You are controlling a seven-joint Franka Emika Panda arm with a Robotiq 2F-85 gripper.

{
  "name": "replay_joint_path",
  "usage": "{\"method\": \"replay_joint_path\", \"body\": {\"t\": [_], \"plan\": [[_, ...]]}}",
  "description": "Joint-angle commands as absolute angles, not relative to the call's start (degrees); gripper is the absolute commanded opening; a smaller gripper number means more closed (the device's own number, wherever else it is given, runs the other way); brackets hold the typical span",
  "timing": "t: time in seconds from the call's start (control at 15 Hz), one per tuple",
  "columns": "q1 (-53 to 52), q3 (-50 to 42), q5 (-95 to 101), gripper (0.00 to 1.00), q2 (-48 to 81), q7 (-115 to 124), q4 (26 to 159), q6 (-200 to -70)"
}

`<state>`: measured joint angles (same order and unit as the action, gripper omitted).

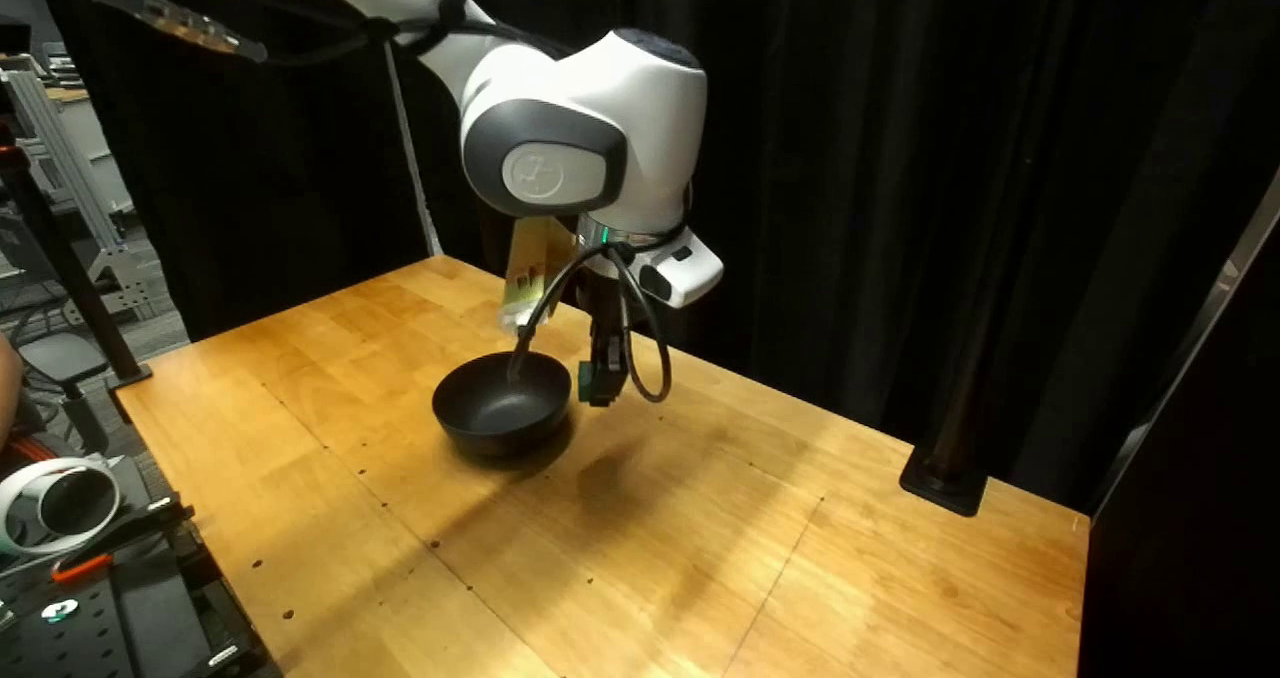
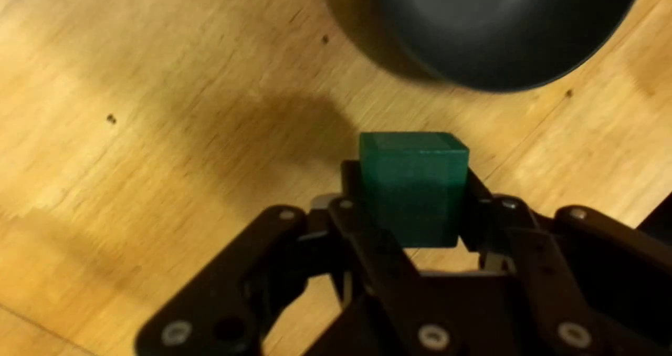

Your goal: Pick up the green object from the table and put it in the bowl

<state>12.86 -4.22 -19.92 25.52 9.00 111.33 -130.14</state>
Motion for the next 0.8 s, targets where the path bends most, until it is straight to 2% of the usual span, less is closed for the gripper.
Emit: {"method": "replay_joint_path", "body": {"t": [0.0, 0.13, 0.2, 0.27, 0.33, 0.53, 0.73], "plan": [[13.1, -2.0, -25.4, 0.17, 20.1, 4.0, 115.5, -123.3], [12.0, -1.5, -27.5, 0.17, 18.9, 3.0, 117.7, -123.5], [11.5, -1.3, -28.0, 0.67, 18.5, 2.3, 118.9, -123.9], [11.3, -1.0, -28.7, 0.68, 18.2, 1.8, 119.6, -123.3], [11.2, -1.0, -29.1, 0.73, 17.6, 1.3, 120.3, -122.2], [11.4, -2.1, -28.5, 0.97, 14.6, 1.4, 121.5, -117.2], [12.2, -4.8, -25.7, 1.0, 10.1, 1.4, 121.2, -106.5]]}}
